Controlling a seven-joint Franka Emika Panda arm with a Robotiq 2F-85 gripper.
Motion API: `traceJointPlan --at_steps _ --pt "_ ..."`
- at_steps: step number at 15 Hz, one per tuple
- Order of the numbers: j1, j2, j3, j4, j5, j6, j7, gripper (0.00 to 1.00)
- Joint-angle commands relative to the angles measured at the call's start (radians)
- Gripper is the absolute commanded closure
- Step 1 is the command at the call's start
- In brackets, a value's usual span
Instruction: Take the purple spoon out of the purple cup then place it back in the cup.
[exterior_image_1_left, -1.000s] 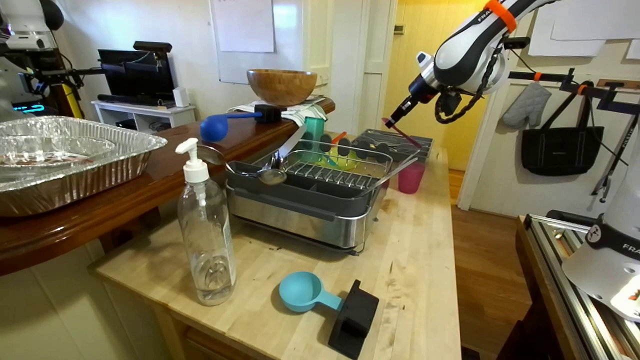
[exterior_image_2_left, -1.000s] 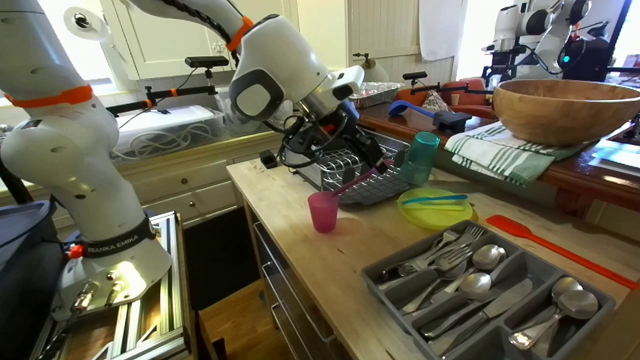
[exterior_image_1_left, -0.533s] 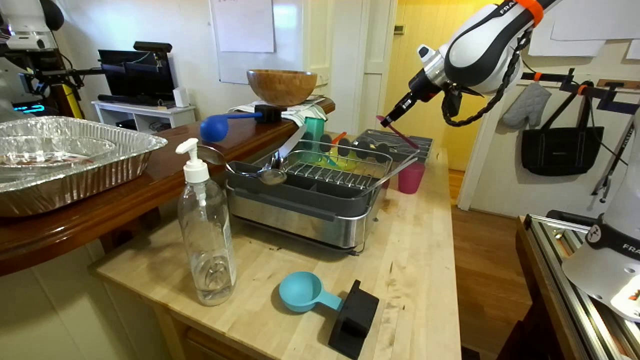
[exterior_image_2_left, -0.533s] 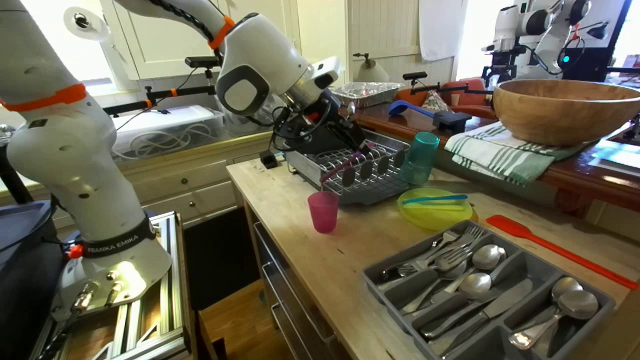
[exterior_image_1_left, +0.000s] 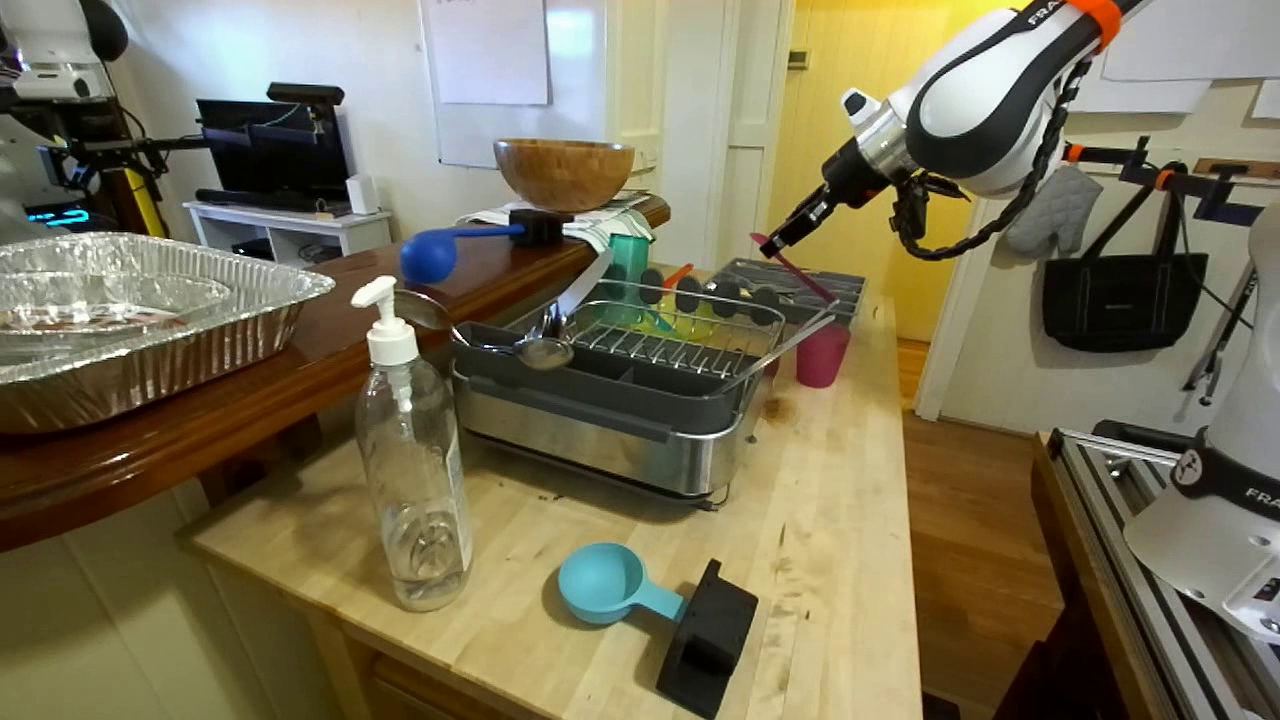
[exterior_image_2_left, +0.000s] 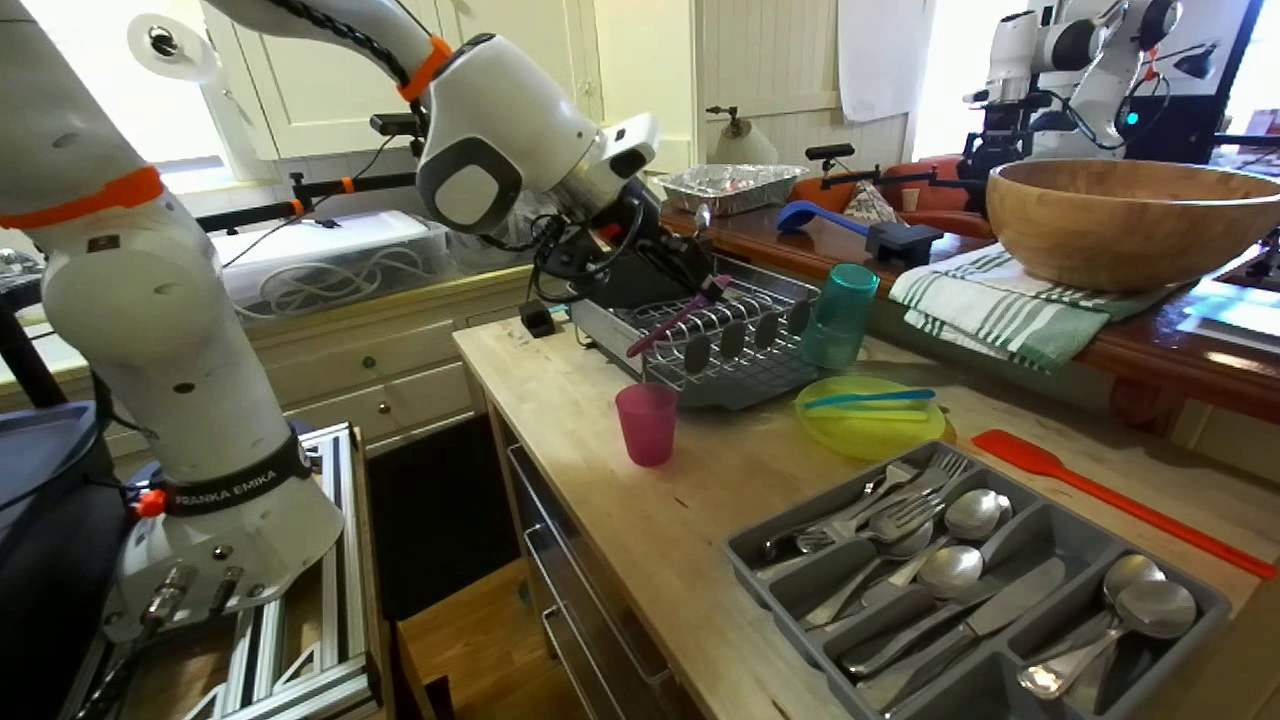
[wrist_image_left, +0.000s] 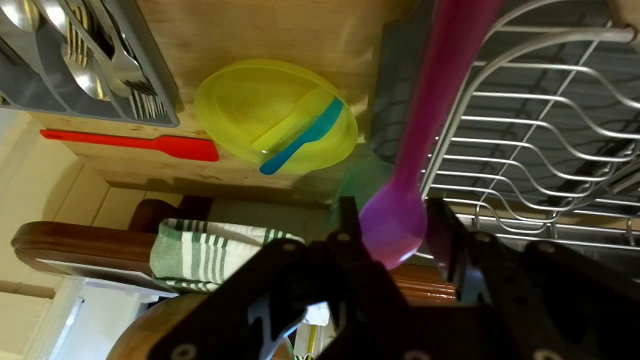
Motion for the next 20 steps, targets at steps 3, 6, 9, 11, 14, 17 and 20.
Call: traceJointPlan --at_steps 3,6,9,11,14,17,20 --pt "0.185 -0.048 -0.197 -0.027 0.012 0.040 -0.051 0.87" --pt "0.274 -0.061 -0.304 -0.022 0.009 0.042 -0.082 0.87" --pt "0.368 -0.069 -0.416 -0.005 0.019 0.035 -0.127 0.87" --pt "0.431 -0.089 -0.494 -0.011 0.018 0.038 -0.160 0.87" --pt "0.508 -0.099 -0.591 -0.010 0.024 0.048 -0.197 0.87" --pt "0.599 -0.108 -0.691 -0.008 0.036 0.062 -0.221 0.87" --pt "0.694 -0.118 -0.783 -0.007 0.044 0.087 -0.233 0.87"
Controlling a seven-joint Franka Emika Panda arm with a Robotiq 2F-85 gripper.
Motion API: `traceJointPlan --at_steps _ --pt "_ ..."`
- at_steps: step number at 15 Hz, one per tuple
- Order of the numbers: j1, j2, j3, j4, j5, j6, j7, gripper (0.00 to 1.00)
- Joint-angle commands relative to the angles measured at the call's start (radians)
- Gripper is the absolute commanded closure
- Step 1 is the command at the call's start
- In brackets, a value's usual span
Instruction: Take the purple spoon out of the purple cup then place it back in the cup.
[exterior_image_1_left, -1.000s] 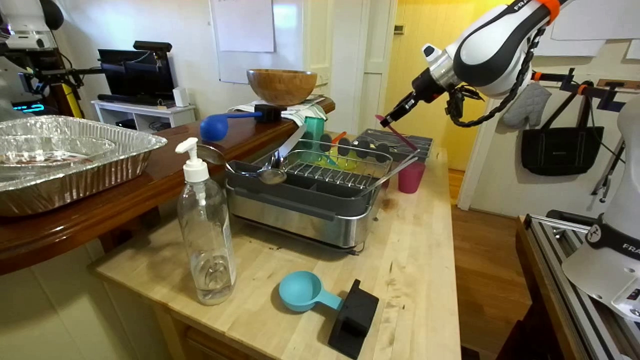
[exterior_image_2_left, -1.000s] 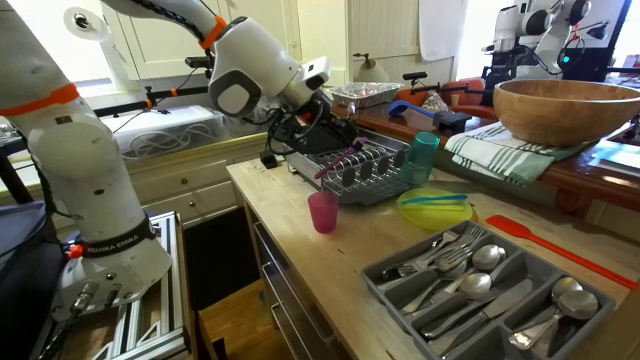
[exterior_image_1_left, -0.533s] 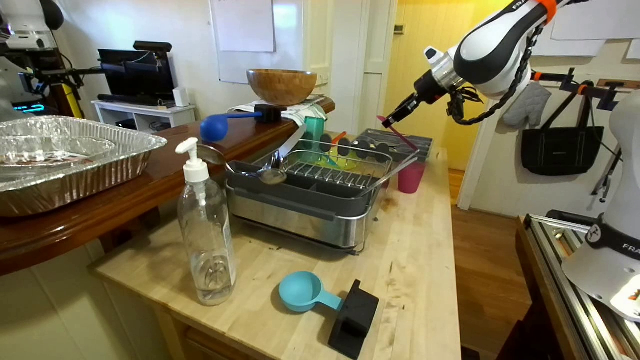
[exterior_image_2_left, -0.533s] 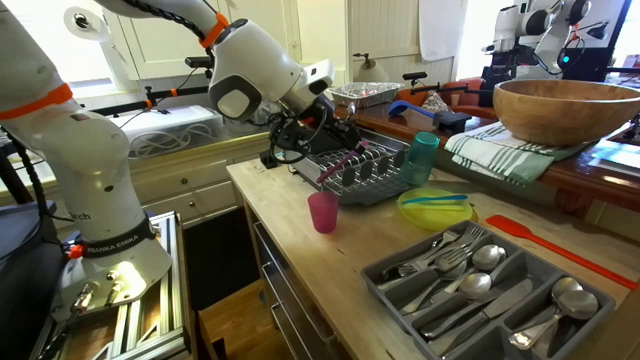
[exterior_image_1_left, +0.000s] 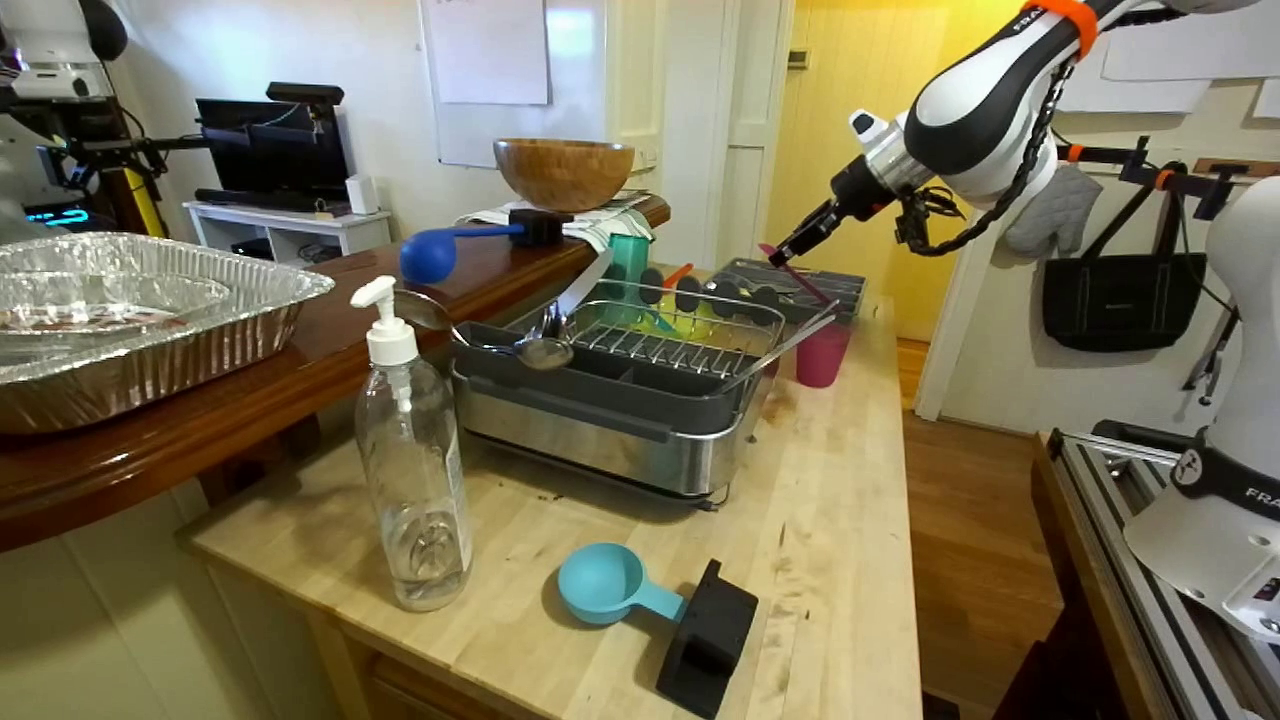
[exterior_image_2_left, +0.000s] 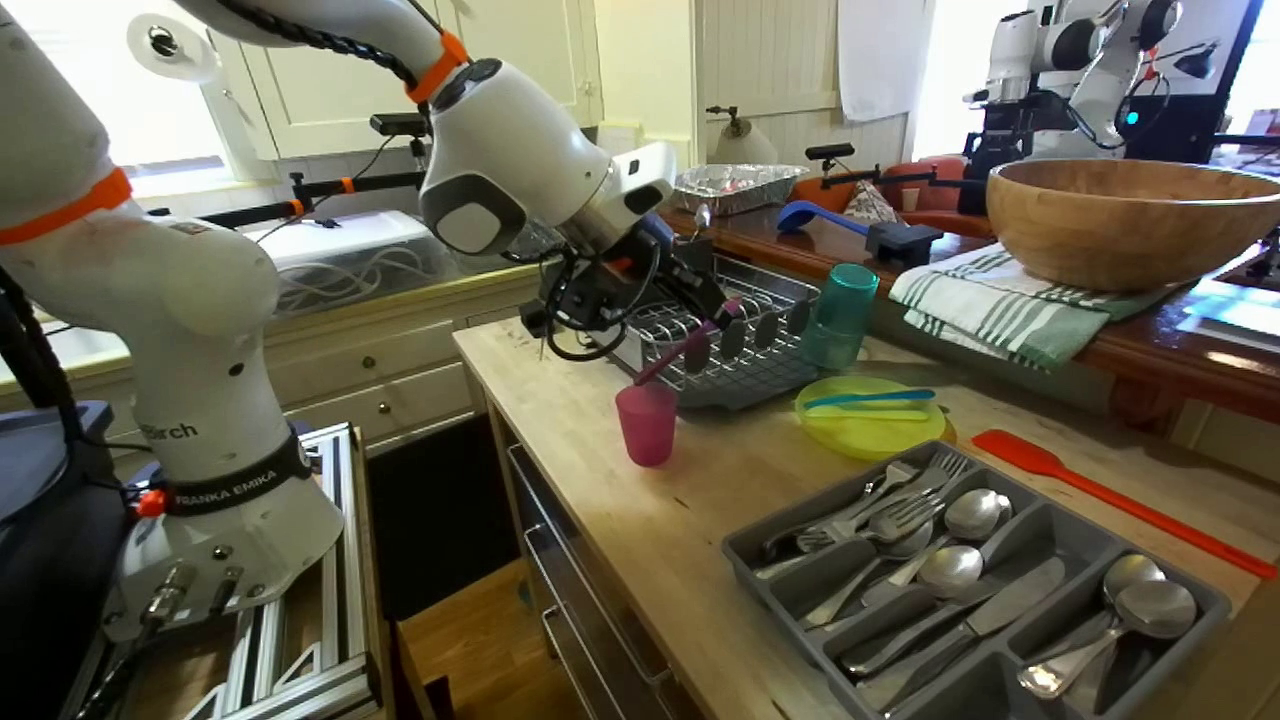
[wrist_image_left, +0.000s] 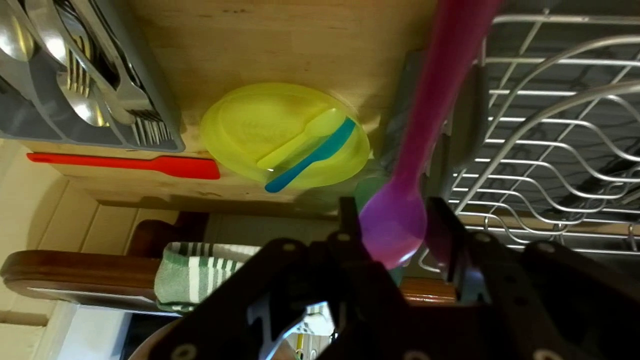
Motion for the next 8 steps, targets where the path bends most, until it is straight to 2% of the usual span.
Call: traceJointPlan --at_steps 1,8 --pt "0.142 -0.032 -0.127 -0.008 0.034 0.056 -0.050 0.87" --pt "0.374 -0.068 -0.346 -0.005 0.031 0.168 -0.097 0.87"
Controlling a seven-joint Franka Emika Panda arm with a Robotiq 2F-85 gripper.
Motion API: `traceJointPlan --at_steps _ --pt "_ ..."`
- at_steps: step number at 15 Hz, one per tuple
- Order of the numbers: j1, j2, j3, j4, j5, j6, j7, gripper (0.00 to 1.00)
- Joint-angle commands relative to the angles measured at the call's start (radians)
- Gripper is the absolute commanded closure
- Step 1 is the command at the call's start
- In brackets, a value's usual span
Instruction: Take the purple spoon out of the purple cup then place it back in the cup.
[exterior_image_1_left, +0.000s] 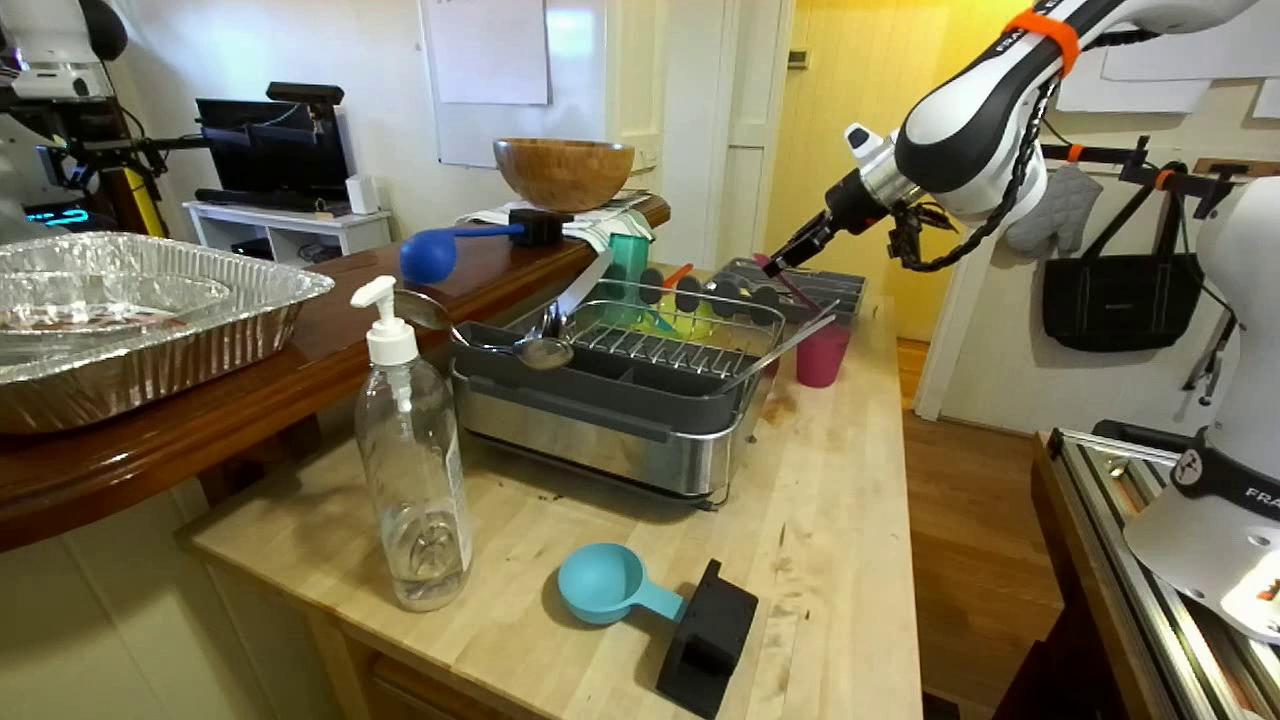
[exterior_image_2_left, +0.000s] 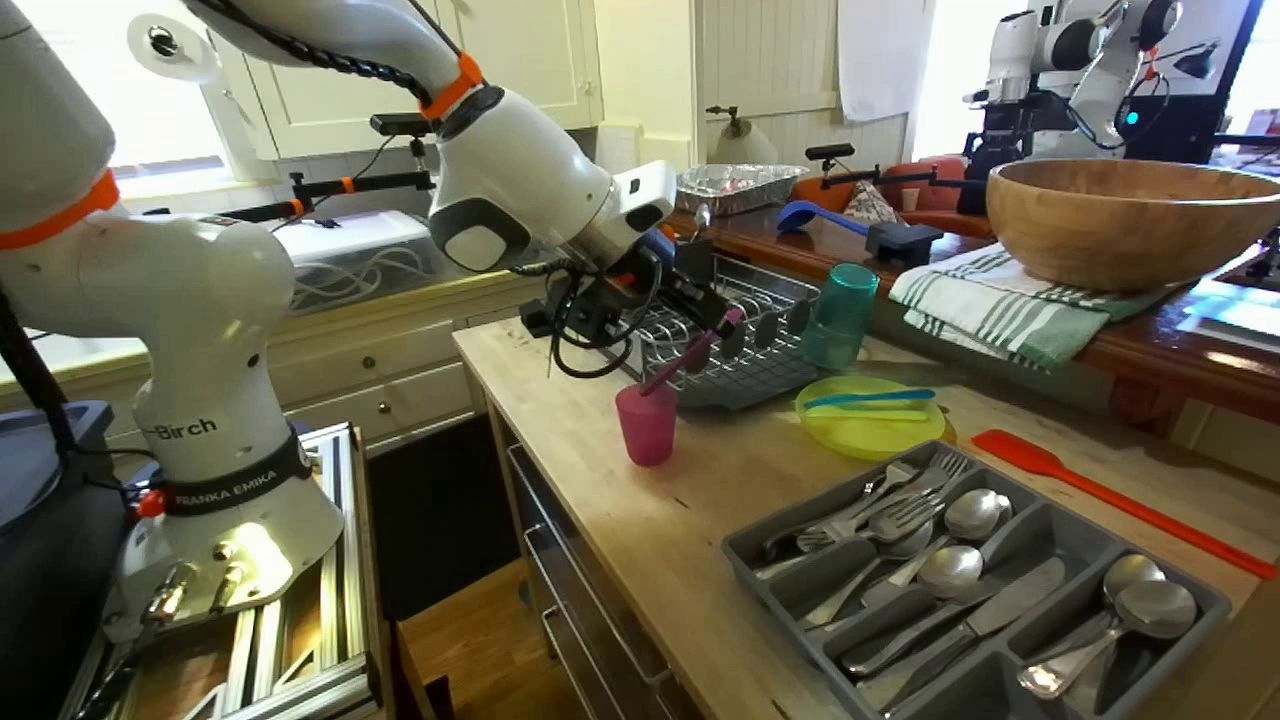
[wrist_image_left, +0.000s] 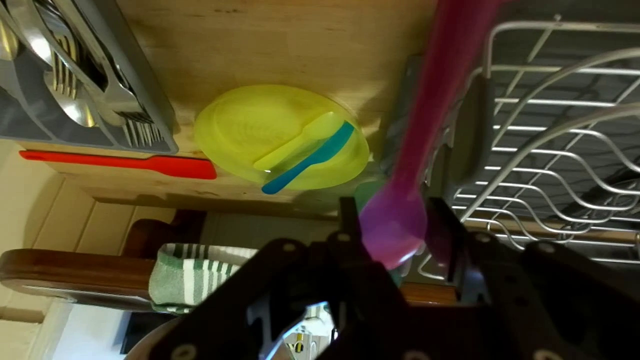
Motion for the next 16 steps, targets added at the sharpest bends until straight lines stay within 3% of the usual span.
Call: traceJointPlan --at_steps 1,10,16 --pt "0.144 -0.056 -0.134 -0.006 0.020 0.082 -0.066 0.87" --pt "0.397 -0.145 -0.369 -0.001 0.020 0.211 -0.156 0.87" --pt "0.489 -0.202 -0.447 -0.004 0.027 0.305 -0.219 0.87"
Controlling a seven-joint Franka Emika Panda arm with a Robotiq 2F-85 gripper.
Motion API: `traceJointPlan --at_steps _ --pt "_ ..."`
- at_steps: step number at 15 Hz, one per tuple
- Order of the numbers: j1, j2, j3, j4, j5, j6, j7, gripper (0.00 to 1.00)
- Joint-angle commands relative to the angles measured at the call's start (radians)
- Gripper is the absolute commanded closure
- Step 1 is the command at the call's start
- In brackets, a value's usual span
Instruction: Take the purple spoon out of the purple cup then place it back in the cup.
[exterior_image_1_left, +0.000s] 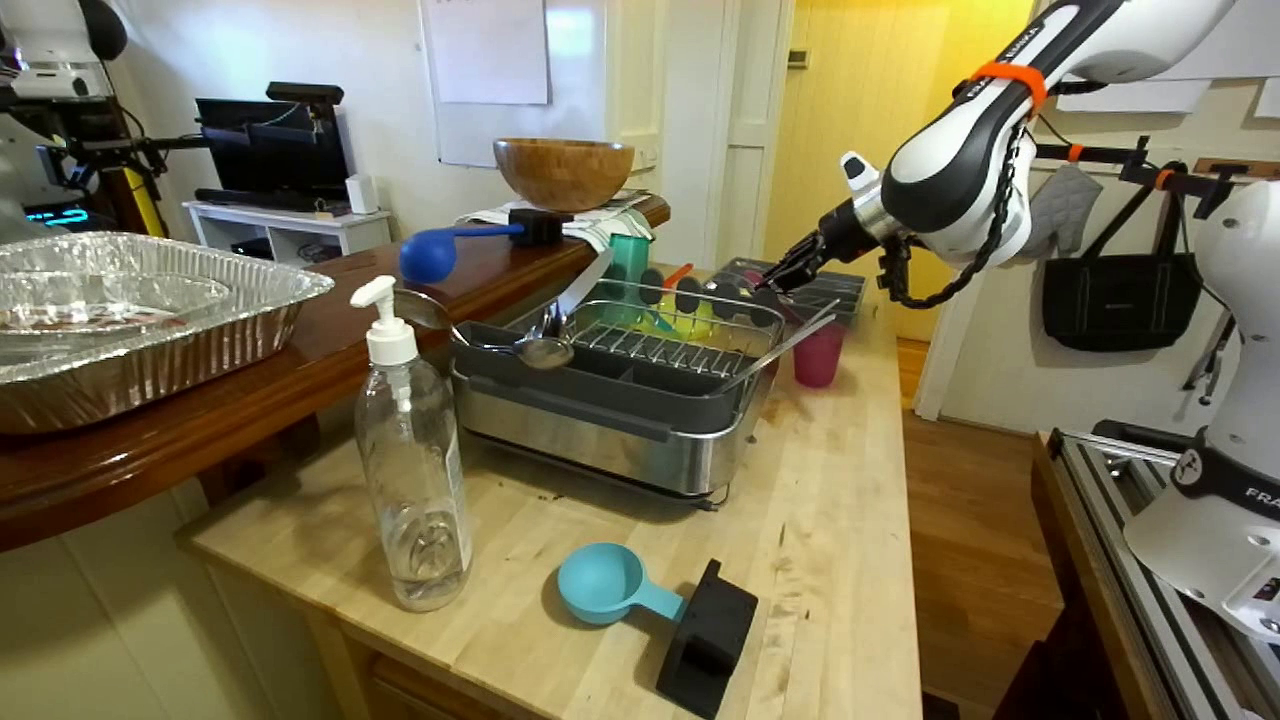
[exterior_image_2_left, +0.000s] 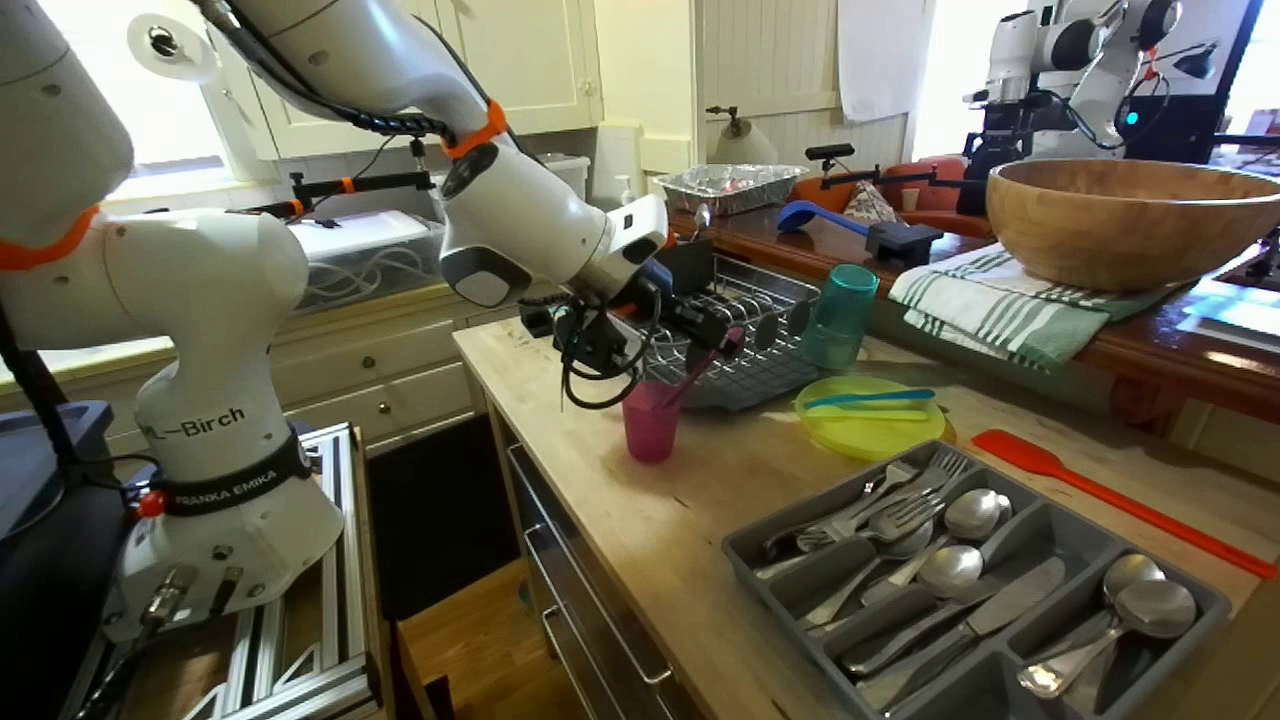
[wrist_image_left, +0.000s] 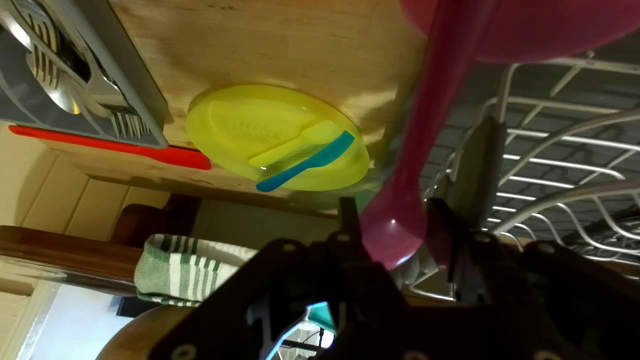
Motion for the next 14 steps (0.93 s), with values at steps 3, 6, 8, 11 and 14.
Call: traceJointPlan --at_steps 3,6,8,11,14 --pt "0.070 -0.086 -0.049 -0.004 0.037 0.072 -0.082 0.87" --pt "0.060 -0.098 -0.033 -0.005 0.057 0.069 -0.100 0.87" --pt "0.055 -0.089 -0.022 -0.004 0.087 0.049 -0.112 0.87" --pt "0.061 -0.044 0.002 0.002 0.200 0.024 -0.144 0.87" --pt "0.025 -0.057 0.061 -0.021 0.248 0.058 -0.169 0.87"
